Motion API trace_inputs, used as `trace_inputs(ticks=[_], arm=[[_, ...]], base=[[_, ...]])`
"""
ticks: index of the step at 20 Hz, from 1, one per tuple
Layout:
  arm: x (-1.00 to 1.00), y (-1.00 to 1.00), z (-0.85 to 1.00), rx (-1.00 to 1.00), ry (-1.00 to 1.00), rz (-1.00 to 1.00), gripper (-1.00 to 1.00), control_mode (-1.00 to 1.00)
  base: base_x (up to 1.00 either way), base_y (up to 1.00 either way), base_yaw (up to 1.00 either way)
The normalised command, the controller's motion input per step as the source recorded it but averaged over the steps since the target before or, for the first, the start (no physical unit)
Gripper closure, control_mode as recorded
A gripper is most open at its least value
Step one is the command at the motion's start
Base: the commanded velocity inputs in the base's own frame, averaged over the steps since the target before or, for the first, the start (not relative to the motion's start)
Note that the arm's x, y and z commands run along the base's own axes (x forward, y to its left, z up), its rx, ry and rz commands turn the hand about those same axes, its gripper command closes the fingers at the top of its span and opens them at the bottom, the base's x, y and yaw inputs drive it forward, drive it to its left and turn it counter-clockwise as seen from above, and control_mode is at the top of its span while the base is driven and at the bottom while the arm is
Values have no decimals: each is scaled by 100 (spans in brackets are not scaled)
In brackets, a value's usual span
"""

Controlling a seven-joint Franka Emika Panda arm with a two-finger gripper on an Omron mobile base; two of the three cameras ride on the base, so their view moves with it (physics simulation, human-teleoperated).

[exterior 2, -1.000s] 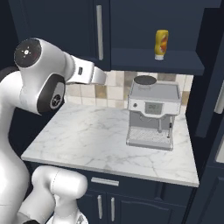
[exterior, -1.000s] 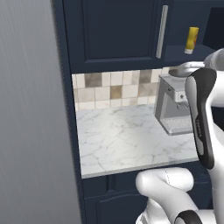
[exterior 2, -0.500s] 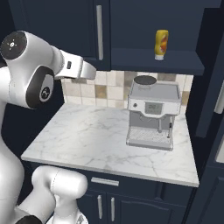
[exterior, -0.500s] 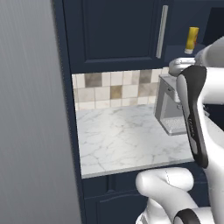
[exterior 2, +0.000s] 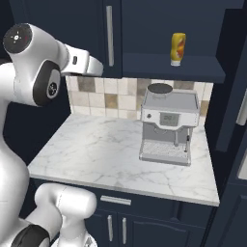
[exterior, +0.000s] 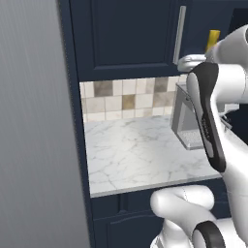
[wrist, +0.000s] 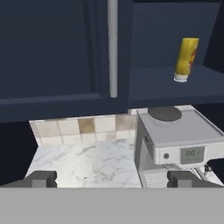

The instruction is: Move the shaker and mustard from the cabinet to the dining counter.

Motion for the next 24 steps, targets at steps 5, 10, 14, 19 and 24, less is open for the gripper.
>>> trace_inputs(ticks=[5, 10, 14, 19, 24], arm=[[43, 11, 17, 0, -4, 6, -100, -100], [42, 0, 3, 0, -4, 6, -100, -100], [39, 0, -1, 0, -7, 5, -100, -100], [42, 0, -3, 0, -7, 5, -100, -100], [42, 0, -3, 0, 0, 4, -100, -100]], base=[[0, 0, 0], [0, 0, 0], [0, 0, 0], [0, 0, 0], [0, 0, 0]])
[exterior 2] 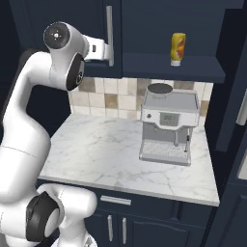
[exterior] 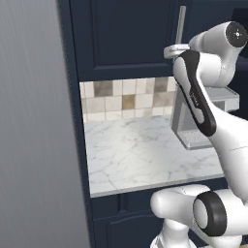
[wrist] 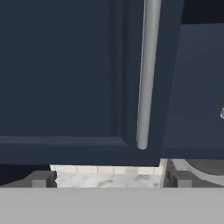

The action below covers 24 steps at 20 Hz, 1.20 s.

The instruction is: Move the shaker and mustard from the cabinet to the dining counter.

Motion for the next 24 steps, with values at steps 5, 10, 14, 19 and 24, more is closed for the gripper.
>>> trace_inputs(ticks=[5, 10, 14, 19, 24], arm=[[38, -4, -1, 0, 0, 3, -100, -100], [34, -19, -2, 0, 1, 3, -100, -100], [35, -16, -13, 0, 0, 3, -100, -100], [42, -7, -21, 0, 0, 3, -100, -100], [40, 0, -16, 1, 0, 3, -100, -100]], base=[[0, 0, 0], [0, 0, 0], [0, 0, 0], [0, 0, 0], [0, 0, 0]])
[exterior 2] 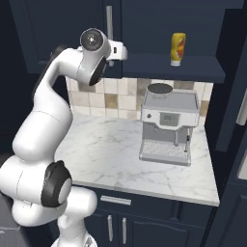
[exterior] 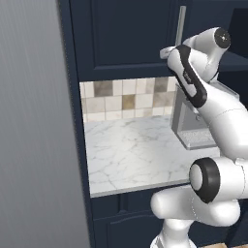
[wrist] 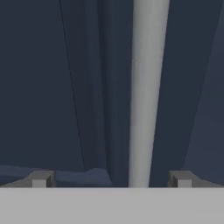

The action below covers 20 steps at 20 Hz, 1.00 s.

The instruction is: Move the shaker and mustard from the cabinet to the dining counter.

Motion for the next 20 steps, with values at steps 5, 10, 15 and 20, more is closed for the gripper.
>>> trace_inputs(ticks=[5, 10, 15, 20], arm=[[38, 0, -7, 4, 0, 4, -100, -100], [48, 0, -8, 5, 0, 5, -100, -100], [48, 0, -16, 4, 0, 5, -100, -100], [42, 2, -34, 1, 0, 2, 100, -100]], base=[[0, 0, 0], [0, 0, 0], [0, 0, 0], [0, 0, 0]])
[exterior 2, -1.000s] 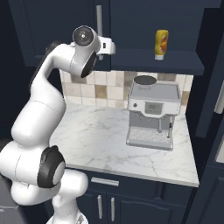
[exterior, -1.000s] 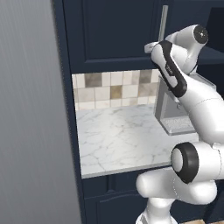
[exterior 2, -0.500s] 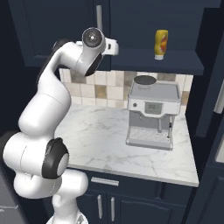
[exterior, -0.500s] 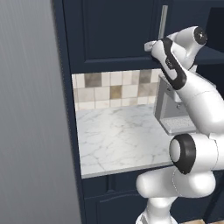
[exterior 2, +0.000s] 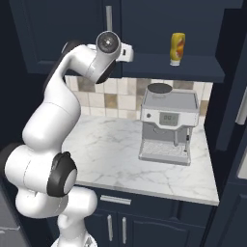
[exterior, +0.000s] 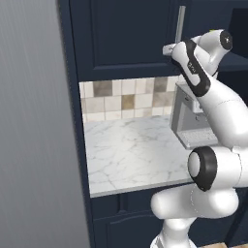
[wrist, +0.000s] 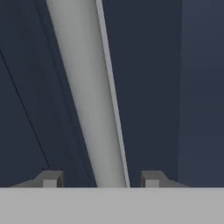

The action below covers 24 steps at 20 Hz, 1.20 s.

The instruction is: Move the shaker and mustard from the cabinet to the dining counter.

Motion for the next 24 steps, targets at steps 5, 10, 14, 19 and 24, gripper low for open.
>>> trace_inputs(ticks=[5, 10, 14, 19, 24], arm=[[34, 13, -23, 0, 3, 0, 100, -100], [35, 17, -8, 0, 2, 0, 100, -100], [49, 41, -21, 0, 0, 0, 100, -100], [41, 30, -30, 0, 0, 0, 100, -100], [-15, 23, 1, -1, 2, -1, 100, -100]], base=[[0, 0, 0], [0, 0, 0], [0, 0, 0], [0, 0, 0], [0, 0, 0]])
